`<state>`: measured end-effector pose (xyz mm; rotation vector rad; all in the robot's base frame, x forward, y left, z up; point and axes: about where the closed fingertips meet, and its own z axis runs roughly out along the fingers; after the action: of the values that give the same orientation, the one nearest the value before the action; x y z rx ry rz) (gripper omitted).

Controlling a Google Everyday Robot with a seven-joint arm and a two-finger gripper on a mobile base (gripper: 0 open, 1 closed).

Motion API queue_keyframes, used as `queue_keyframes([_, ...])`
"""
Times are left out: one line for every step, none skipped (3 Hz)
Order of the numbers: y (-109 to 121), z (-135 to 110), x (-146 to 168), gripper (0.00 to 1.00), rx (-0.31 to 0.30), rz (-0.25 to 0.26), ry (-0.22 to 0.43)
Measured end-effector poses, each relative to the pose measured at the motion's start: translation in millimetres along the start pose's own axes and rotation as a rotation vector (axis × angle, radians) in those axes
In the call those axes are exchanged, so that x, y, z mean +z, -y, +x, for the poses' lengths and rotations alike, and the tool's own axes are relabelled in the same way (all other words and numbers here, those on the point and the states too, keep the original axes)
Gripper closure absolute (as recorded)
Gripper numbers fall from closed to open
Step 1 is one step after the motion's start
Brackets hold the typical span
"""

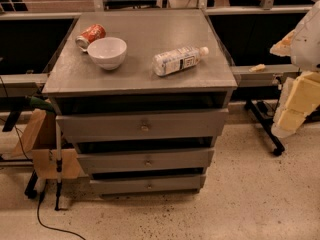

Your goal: Open top drawer

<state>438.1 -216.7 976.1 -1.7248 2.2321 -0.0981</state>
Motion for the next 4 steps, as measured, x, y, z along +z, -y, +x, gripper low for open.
queue_keyframes([0, 0, 0, 0.00, 0.000, 0.000, 0.000])
queue_keyframes([-1, -9, 19, 0.00, 0.009, -0.003, 0.034])
queue_keyframes([-2, -27, 56, 0.00, 0.037, 0.001, 0.101])
queue_keyframes([1, -52, 100, 0.00, 0.052, -0.009, 0.169])
